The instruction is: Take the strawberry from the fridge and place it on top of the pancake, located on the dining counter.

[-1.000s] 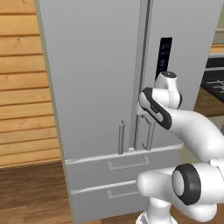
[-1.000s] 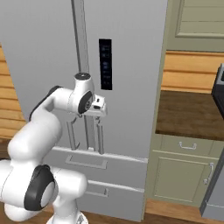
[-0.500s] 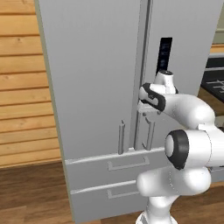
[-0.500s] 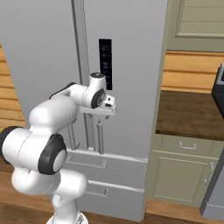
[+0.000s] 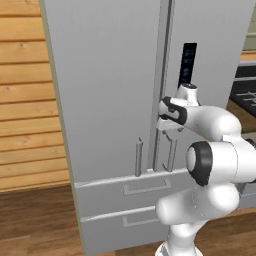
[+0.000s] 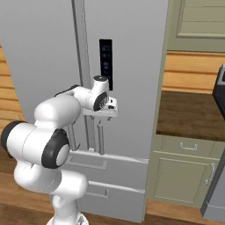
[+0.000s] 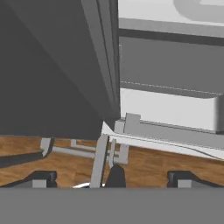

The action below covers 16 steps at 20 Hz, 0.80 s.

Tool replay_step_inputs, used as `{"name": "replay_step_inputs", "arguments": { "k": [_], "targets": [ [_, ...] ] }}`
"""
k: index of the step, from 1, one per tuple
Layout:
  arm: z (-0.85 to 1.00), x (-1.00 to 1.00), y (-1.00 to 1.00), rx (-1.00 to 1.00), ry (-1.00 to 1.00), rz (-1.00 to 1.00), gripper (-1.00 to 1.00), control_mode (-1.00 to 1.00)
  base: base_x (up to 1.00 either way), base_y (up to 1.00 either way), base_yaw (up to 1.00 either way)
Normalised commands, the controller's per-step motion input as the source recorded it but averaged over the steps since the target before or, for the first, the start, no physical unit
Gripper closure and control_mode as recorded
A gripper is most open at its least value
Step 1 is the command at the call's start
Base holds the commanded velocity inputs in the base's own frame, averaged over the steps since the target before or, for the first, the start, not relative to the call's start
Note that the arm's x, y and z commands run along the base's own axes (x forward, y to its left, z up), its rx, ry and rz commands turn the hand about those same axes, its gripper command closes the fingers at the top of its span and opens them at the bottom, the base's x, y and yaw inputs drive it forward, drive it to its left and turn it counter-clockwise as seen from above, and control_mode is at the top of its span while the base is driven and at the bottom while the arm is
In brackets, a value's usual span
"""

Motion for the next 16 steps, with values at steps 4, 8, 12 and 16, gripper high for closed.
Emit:
{"name": "replay_step_inputs", "arguments": {
  "k": [4, 8, 12, 16],
  "targets": [
    [-0.26, -0.17, 0.00, 0.00, -0.12, 0.02, -1.00, -1.00, 0.00, 0.00, 0.00],
    [-0.42, -0.02, 0.01, 0.00, -0.14, 0.00, -1.00, -1.00, 0.00, 0.00, 0.00],
    [-0.31, 0.06, 0.04, 0.00, 0.01, 0.01, -1.00, -1.00, 0.00, 0.00, 0.00],
    [-0.30, 0.26, 0.10, 0.00, 0.12, 0.05, -1.00, -1.00, 0.00, 0.00, 0.00]
  ]
}}
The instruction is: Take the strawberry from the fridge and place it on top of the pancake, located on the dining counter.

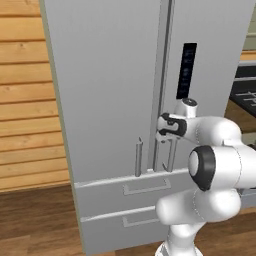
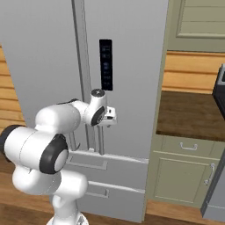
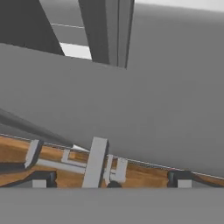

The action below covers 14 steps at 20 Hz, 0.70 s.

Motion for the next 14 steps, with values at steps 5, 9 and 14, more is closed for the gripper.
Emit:
{"name": "replay_step_inputs", "arguments": {
  "k": [5, 9, 14],
  "targets": [
    [-0.23, -0.29, -0.05, -0.01, -0.01, 0.02, 1.00, -1.00, 0.00, 0.00, 0.00],
    [-0.19, -0.62, -0.46, 0.12, -0.24, 0.00, 1.00, -1.00, 0.00, 0.00, 0.00],
    [-0.04, -0.57, -0.65, 0.13, -0.13, 0.00, 1.00, -1.00, 0.00, 0.00, 0.00]
  ]
}}
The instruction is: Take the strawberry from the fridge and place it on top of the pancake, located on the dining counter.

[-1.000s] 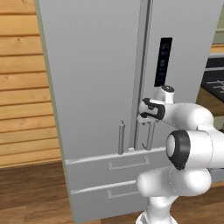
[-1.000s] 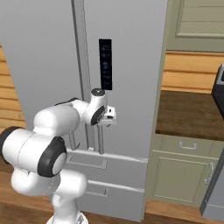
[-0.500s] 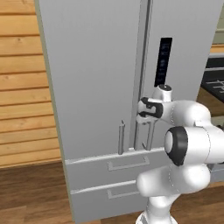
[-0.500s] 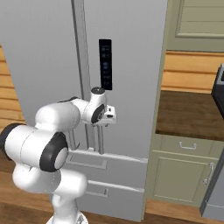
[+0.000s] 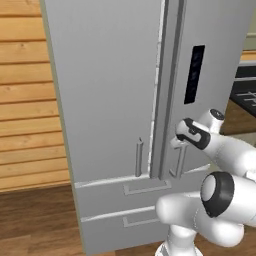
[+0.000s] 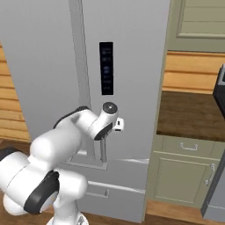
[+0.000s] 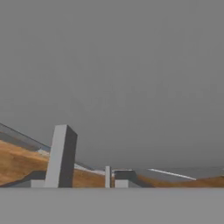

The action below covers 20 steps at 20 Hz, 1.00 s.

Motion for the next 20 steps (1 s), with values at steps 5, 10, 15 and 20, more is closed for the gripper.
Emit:
{"name": "replay_step_inputs", "arguments": {
  "k": [5, 10, 15, 20],
  "targets": [
    [0.00, -0.47, -0.91, 0.08, 0.00, 0.00, 1.00, -1.00, 0.00, 0.00, 0.00],
    [0.00, -0.43, -0.97, 0.09, 0.01, 0.00, 1.00, -1.00, 0.00, 0.00, 0.00],
    [0.00, -0.22, -0.96, 0.08, 0.01, 0.00, 1.00, -1.00, 0.00, 0.00, 0.00],
    [-0.17, -0.03, -0.50, -0.01, 0.03, 0.00, -1.00, -1.00, 0.00, 0.00, 0.00]
  ]
}}
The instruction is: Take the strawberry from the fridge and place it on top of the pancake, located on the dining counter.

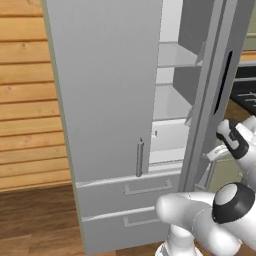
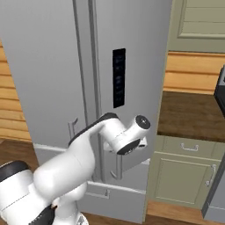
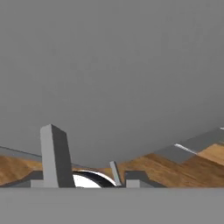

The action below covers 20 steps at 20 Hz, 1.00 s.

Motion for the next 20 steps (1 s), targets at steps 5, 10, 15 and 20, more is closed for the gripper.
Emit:
{"name": "replay_step_inputs", "arguments": {
  "k": [5, 10, 15, 20],
  "targets": [
    [0.08, -0.37, 0.00, -0.09, -0.12, 0.00, -1.00, -1.00, 0.00, 0.00, 0.00],
    [0.64, -0.61, 0.28, -0.09, -0.37, 0.09, -1.00, -1.00, 0.00, 0.00, 0.00],
    [0.71, -0.50, 0.53, -0.10, -0.28, 0.08, -1.00, -1.00, 0.00, 0.00, 0.00],
    [0.68, -0.47, 0.92, -0.31, -0.13, 0.01, -1.00, -1.00, 0.00, 0.00, 0.00]
  ]
}}
